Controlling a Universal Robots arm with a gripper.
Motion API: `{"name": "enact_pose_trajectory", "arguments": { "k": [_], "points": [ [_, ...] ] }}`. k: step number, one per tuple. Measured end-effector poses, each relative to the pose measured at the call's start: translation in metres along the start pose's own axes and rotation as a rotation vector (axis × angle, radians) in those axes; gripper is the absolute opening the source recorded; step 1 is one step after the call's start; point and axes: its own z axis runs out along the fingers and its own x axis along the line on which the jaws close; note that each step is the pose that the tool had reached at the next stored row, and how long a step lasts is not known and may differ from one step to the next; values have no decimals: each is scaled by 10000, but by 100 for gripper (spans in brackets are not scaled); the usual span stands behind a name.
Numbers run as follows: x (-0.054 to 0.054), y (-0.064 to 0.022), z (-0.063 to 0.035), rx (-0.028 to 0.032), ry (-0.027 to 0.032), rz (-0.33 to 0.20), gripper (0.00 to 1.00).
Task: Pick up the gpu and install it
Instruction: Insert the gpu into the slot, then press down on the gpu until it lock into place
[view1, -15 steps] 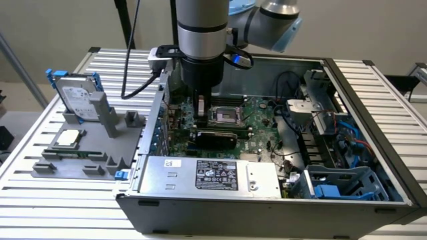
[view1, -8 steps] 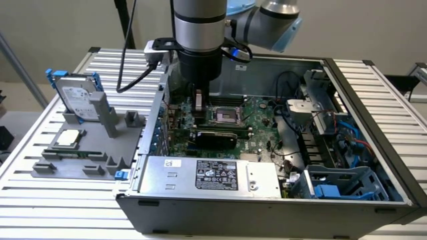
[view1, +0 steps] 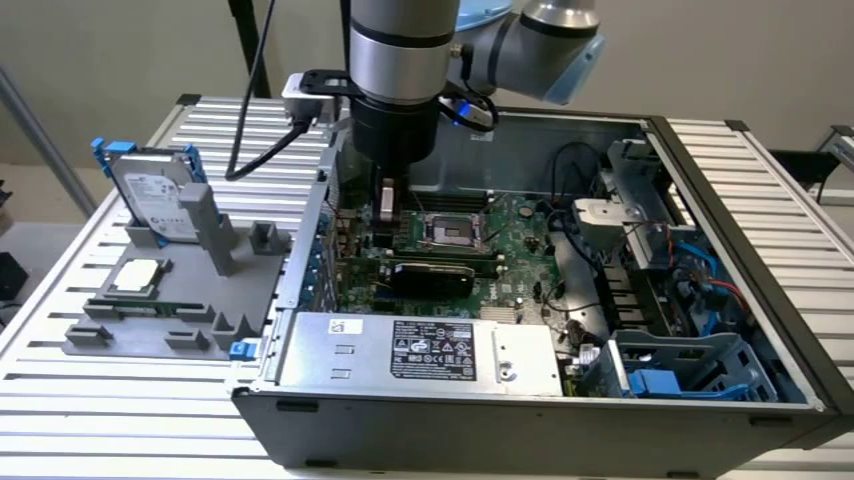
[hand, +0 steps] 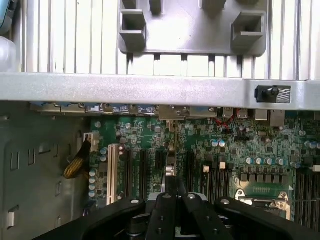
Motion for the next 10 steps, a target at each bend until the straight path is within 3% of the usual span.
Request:
{"name": "enact_pose_trajectory", "arguments": {
  "k": [4,9,10],
  "points": [
    [0,14,1,-427,27,-90,11],
    [-1,41,5,-851,45,-158,11],
    [-1,54,7,-992,52,-178,11]
  ]
}}
